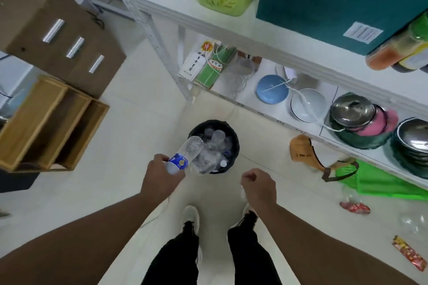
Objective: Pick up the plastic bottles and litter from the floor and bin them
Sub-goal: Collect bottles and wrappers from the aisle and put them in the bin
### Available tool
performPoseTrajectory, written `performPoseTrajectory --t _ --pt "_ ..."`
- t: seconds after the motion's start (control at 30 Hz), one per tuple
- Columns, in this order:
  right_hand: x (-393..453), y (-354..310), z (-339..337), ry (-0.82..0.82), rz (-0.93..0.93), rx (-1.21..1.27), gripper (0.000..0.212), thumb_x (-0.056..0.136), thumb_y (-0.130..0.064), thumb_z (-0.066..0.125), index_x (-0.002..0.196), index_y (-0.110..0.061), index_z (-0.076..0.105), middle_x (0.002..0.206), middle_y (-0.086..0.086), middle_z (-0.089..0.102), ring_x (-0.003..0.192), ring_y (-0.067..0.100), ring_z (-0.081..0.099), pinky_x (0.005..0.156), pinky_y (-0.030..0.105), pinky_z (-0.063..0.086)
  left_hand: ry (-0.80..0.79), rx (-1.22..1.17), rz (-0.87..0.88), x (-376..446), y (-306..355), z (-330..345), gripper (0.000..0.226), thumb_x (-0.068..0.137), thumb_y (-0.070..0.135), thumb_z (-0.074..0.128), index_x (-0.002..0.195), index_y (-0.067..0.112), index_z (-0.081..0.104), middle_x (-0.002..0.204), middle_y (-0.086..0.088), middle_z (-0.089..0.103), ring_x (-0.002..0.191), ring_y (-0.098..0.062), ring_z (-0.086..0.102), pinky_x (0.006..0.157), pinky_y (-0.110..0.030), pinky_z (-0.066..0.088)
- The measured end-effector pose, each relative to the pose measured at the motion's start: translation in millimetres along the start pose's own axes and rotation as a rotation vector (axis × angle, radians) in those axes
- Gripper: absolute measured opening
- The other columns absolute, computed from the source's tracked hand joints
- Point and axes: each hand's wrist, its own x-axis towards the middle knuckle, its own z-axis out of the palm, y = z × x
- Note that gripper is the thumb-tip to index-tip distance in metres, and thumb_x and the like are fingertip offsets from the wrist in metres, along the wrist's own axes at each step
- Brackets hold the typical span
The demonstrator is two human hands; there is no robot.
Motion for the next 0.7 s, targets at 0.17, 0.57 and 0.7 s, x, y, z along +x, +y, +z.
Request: performPoseTrajectory --t 0.17,0.57,0.7 --pt "58.5 2.2 30.5 0.027 -0.018 -0.086 0.012 0.088 -0.022 0.065 0.082 -0.024 0.075 0.08 -0.01 0.074 0.076 0.014 0.068 0.064 0.028 0.05 -0.003 -0.02 0.071 55.1 8.1 60.5 0.051 0.073 0.04 0.084 0.11 0.024 0.052 0.105 -0.003 0.063 0.08 -0.019 0.066 0.06 -0.029 0.045" --pt "244.5 30.2 179.5 0.076 -0.213 -0.339 0.019 0.104 -0.033 0.055 0.119 -0.023 0.062 0.113 0.004 0.066 0.099 0.03 0.065 0.08 0.042 0.055 0.046 0.221 0.26 227.0 -73.5 207.3 0.068 0.073 0.057 0.086 0.123 0.025 0.052 0.112 -0.003 0.066 0.106 -0.03 0.064 0.088 -0.048 0.056" --pt "251.7 38.5 187.2 0.158 -0.211 -0.398 0.031 0.103 -0.034 0.055 0.13 -0.02 0.062 0.13 0.006 0.062 0.122 0.03 0.053 0.089 0.048 0.056 0.103 0.342 0.366 229.1 -79.7 214.0 0.091 0.068 0.078 0.08 0.135 0.023 0.053 0.13 -0.002 0.06 0.119 -0.027 0.056 0.093 -0.045 0.053"
